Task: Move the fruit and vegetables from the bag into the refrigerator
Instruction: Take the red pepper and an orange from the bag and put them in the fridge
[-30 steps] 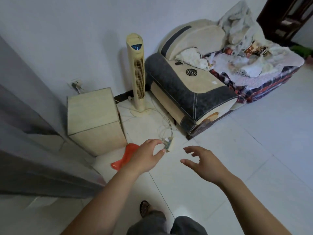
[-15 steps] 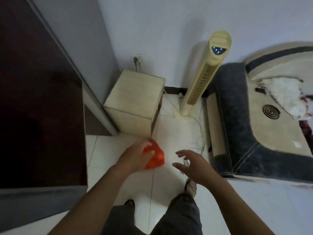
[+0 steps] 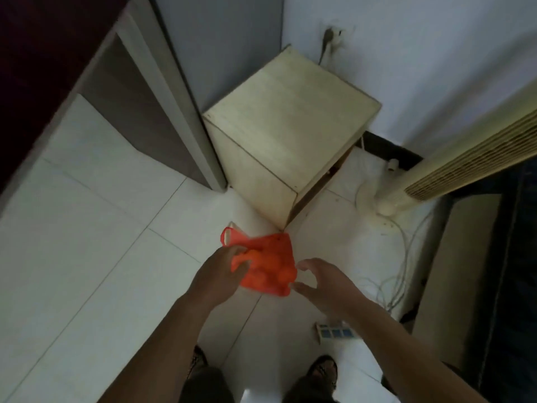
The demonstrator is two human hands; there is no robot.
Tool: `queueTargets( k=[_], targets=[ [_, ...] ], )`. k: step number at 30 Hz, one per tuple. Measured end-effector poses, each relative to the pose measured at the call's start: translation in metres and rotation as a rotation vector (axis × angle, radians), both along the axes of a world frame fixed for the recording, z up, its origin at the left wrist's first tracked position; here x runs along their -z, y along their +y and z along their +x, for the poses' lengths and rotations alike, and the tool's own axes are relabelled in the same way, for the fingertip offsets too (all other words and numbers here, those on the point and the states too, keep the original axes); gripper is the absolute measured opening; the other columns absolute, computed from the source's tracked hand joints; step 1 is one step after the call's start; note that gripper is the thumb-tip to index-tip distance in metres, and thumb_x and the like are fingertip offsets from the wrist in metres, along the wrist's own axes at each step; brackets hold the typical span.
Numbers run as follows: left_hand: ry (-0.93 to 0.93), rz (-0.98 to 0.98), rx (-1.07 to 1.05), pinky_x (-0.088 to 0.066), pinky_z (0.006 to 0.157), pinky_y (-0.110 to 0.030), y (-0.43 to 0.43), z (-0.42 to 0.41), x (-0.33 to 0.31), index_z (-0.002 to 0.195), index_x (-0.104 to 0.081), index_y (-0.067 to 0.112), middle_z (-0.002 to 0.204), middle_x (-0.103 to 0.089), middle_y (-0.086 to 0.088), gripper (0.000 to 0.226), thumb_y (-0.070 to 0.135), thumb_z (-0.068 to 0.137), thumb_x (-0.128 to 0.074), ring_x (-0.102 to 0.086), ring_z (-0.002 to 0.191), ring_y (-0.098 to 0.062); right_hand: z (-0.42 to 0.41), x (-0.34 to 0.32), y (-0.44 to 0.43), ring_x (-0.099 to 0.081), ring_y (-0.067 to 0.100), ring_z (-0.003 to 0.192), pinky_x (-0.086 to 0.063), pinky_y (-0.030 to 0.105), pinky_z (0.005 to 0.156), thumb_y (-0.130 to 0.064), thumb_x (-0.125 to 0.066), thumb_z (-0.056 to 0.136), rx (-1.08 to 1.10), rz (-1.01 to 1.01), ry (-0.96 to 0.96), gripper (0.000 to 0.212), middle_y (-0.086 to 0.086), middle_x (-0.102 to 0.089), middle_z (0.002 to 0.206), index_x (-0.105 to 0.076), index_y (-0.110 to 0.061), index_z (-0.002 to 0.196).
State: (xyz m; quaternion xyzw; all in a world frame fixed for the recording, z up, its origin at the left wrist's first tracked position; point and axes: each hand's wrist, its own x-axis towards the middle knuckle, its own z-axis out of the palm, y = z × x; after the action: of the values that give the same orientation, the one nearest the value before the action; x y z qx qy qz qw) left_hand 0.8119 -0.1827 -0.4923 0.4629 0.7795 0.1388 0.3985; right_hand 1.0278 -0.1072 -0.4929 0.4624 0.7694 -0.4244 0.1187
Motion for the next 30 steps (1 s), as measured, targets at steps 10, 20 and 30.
queueTargets(
  k=[10,20,30],
  targets=[
    [0.151,0.140,0.498,-0.043,0.096,-0.023,0.040,-0.078,0.337,0.125,-0.052,0.033,0.126,-0.055,0.012,0.044,0.049,0.084,-0.052,-0.049,0.113,-0.004,-0.061,0.344,0.058,-0.042,0.025,0.131,-0.030,0.033,0.109,-0.070,-0.044,0.080,-0.247,0.268,0.118,0.080,0.008,-0.045,0.140,-0.044,-0.013,0.136],
    [0.036,0.139,0.529,-0.044,0.085,-0.020,0.039,-0.086,0.450,0.112,-0.063,0.025,0.107,-0.065,0.009,0.050,0.057,0.088,-0.034,-0.057,0.095,-0.001,-0.068,0.447,0.079,-0.046,0.014,0.124,-0.030,0.017,0.097,-0.051,-0.039,0.095,-0.365,0.303,0.183,0.047,-0.005,-0.051,0.137,-0.043,-0.031,0.137],
    [-0.097,0.147,0.770,-0.043,0.077,-0.021,-0.004,-0.042,0.476,0.096,-0.063,0.014,0.092,-0.062,0.001,0.044,0.048,0.095,-0.034,-0.054,0.083,-0.007,0.010,0.460,0.050,-0.056,0.004,0.098,-0.045,0.022,0.087,-0.057,-0.027,0.087,-0.304,0.087,0.028,0.053,-0.007,-0.063,0.116,-0.062,-0.029,0.115]
  ],
)
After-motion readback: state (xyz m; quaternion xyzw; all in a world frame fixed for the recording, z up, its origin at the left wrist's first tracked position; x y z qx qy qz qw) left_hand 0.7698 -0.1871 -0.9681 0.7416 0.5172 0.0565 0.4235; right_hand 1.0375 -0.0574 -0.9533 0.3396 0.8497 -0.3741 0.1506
